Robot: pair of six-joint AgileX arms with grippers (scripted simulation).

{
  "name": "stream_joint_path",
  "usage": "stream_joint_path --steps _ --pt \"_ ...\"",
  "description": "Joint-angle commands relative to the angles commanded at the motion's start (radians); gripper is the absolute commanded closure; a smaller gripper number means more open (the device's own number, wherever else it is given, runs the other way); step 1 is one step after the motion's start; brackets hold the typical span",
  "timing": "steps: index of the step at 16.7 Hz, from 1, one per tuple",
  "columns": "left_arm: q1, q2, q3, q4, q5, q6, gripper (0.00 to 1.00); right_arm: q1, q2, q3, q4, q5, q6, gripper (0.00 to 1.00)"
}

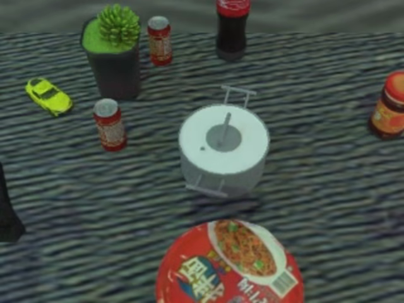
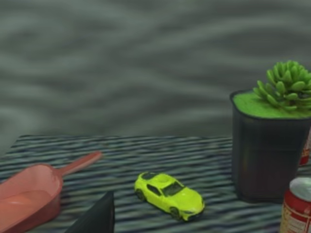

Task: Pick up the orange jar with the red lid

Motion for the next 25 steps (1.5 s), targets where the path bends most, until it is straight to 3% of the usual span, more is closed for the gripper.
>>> stream_joint_path --steps 5,10,25 --pt "0.0 0.0 0.0 0.0 0.0 0.0 0.0 -0.001 0.056 0.049 -0.041 0.0 -0.01 0.0" --pt "0.0 0.0 0.0 0.0 0.0 0.0 0.0 -0.013 0.343 0.296 -0.239 0.011 -0.065 0.0" --pt "0.0 0.0 0.0 0.0 0.0 0.0 0.0 -0.03 1.817 1.662 -1.19 0.031 -0.489 0.0"
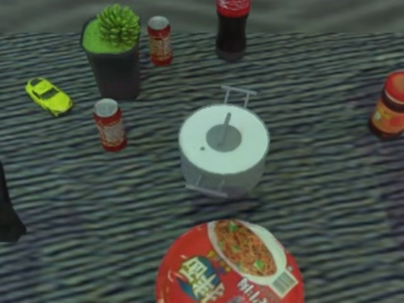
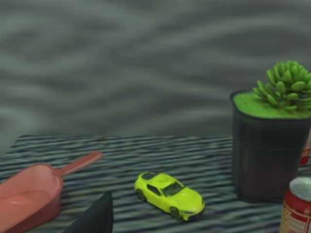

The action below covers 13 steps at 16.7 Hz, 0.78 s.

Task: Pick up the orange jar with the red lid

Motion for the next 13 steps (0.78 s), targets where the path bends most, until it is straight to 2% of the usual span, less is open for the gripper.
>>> stream_joint_path --steps 7,10,13 --pt "0.0 0.0 0.0 0.0 0.0 0.0 0.0 0.021 0.546 0.602 -0.255 -0.014 -0.187 0.0" --pt "0.0 0.0 0.0 0.0 0.0 0.0 0.0 0.029 0.676 0.758 -0.299 -0.02 -0.234 0.0" --pt "0.0 0.0 0.0 0.0 0.0 0.0 0.0 0.033 0.729 0.82 -0.312 -0.023 -0.254 0.0"
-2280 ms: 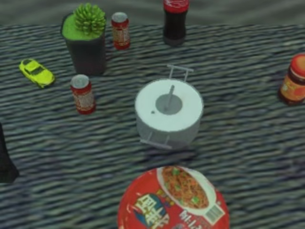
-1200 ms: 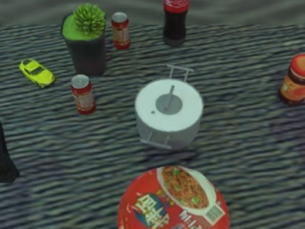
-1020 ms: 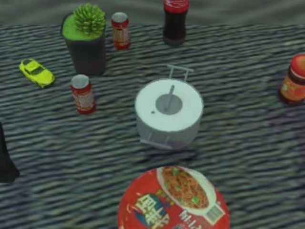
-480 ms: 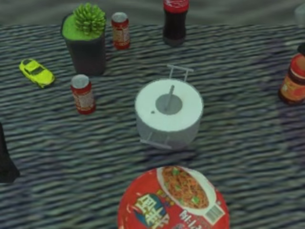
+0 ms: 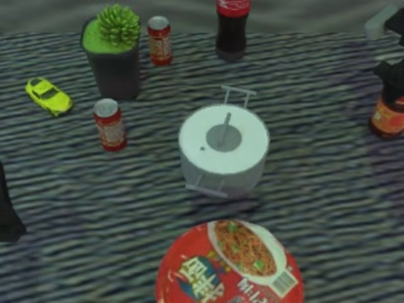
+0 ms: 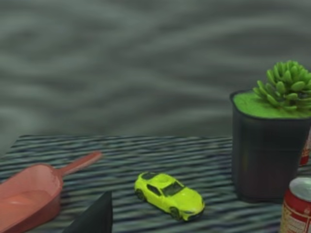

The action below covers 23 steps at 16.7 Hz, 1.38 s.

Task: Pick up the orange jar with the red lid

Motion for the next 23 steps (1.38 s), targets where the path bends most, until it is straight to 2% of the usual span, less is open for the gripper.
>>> stream_joint_path --steps 6,13,18,23 --pt "0.0 0.0 0.0 0.0 0.0 0.0 0.0 -0.005 -0.002 -0.006 0.005 0.001 0.0 0.0" --pt "0.0 0.0 0.0 0.0 0.0 0.0 0.0 0.001 -0.021 -0.224 0.201 0.0 0.0 0.0" --pt "0.0 0.0 0.0 0.0 0.0 0.0 0.0 0.001 -0.023 -0.241 0.218 0.0 0.001 0.0" --pt "0.0 0.0 0.0 0.0 0.0 0.0 0.0 0.001 -0.023 -0.241 0.218 0.0 0.001 0.38"
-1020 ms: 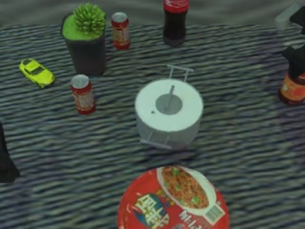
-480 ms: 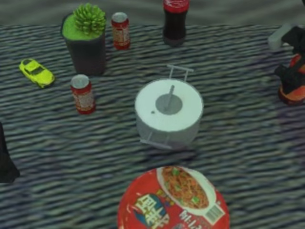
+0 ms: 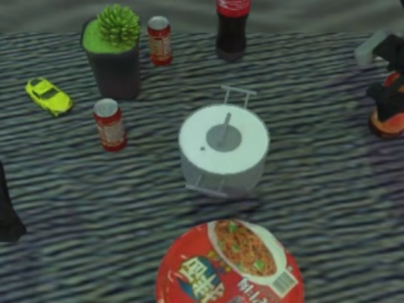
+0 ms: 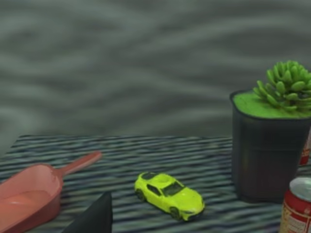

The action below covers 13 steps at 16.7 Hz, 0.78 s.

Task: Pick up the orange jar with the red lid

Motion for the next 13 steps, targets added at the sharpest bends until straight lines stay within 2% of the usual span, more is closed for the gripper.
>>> stream_joint_path --steps 8,13 --pt "0.0 0.0 0.0 0.0 0.0 0.0 0.0 0.0 0.0 0.0 0.0 0.0 0.0 0.98" --pt "0.0 0.0 0.0 0.0 0.0 0.0 0.0 0.0 0.0 0.0 0.0 0.0 0.0 1.0"
